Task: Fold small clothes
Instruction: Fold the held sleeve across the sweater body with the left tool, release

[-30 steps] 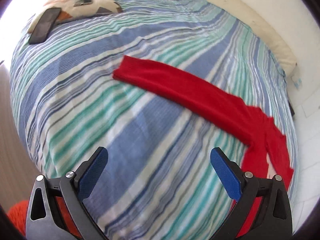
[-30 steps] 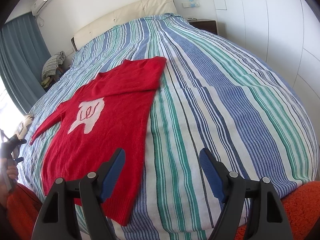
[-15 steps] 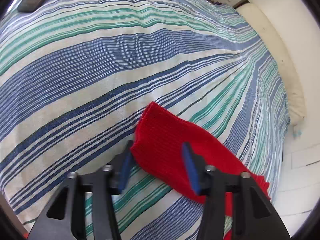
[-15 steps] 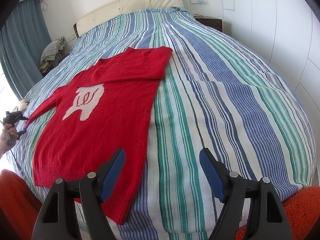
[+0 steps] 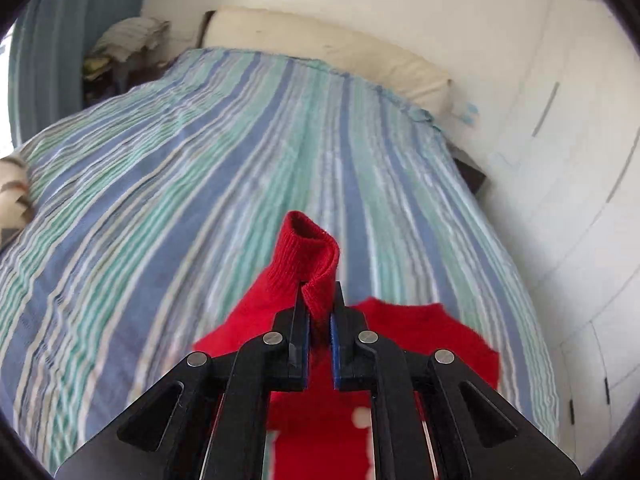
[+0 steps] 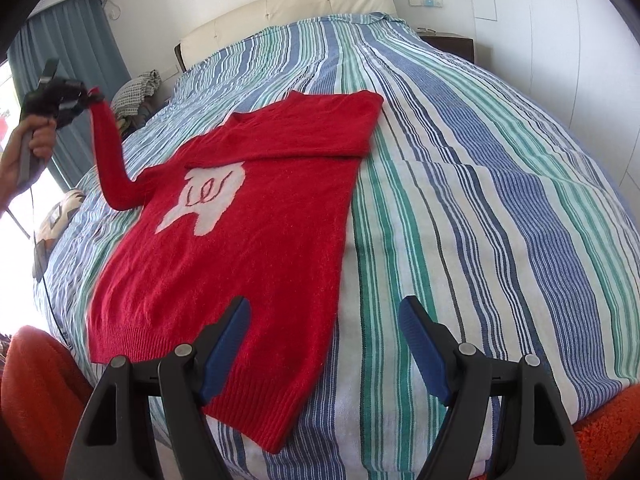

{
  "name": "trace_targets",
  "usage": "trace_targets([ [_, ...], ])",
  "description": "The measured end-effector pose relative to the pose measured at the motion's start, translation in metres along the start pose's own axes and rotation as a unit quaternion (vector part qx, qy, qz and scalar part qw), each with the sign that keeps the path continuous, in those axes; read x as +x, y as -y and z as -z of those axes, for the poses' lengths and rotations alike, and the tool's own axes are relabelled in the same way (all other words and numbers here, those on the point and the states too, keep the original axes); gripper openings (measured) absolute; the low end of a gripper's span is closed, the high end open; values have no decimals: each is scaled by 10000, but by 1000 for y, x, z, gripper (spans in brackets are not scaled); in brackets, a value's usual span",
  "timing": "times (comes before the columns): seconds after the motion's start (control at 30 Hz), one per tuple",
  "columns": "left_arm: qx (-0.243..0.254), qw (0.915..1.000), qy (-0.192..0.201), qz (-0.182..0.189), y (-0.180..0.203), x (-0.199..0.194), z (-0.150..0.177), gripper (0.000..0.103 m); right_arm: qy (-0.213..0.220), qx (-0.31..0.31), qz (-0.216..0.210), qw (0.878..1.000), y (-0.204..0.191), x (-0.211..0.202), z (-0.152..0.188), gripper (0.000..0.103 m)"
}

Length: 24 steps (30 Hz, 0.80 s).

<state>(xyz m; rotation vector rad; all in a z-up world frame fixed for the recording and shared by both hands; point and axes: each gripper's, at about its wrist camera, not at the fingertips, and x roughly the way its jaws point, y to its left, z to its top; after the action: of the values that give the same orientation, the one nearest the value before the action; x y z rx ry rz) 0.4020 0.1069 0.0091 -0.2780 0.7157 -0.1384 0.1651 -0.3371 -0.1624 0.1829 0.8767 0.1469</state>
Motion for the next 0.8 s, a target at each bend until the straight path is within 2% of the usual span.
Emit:
trace_targets([
  [0.1,434,9975,-108,548,84,26,12,9,29,134,-45,9999,5,-2,0,76],
  [0.13,546,9962,-236,630,105,39,21,21,28,175,-69,9998,7,-3,0,76],
  [0.17,615,9950,-457,642,123,54,34,55,32,207,-88,9997,8,-3,0,76],
  [0.2,644,9941,-688,537,135,67,48,70,47,230,-95,9997,9,-4,0,76],
  [0.23,663,9935,-818,438,141,73,65,81,69,253,-107,9996,10,-5,-1,76],
  [0.37,1070,9841,-1268,627,129,65,143,80,125,370,-185,9991,14,-8,-1,76],
  [0.43,1338,9820,-1264,433,106,46,176,80,110,480,-247,9985,19,-7,-1,76],
  [0.5,1469,9812,-1253,28,64,31,198,80,84,607,-310,9976,24,-5,-1,76],
  [0.57,1320,9810,-1336,-498,18,23,211,80,52,695,-352,9969,26,-3,-1,76],
  [0.63,955,9806,-1516,-794,-28,25,214,78,19,736,-376,9966,28,-1,-1,76],
  [0.7,661,9820,-1519,-910,-59,29,209,76,-14,742,-382,9965,27,3,-2,76],
  [0.8,659,9845,-1400,-824,-65,42,202,76,-77,643,-336,9973,22,6,-1,76],
])
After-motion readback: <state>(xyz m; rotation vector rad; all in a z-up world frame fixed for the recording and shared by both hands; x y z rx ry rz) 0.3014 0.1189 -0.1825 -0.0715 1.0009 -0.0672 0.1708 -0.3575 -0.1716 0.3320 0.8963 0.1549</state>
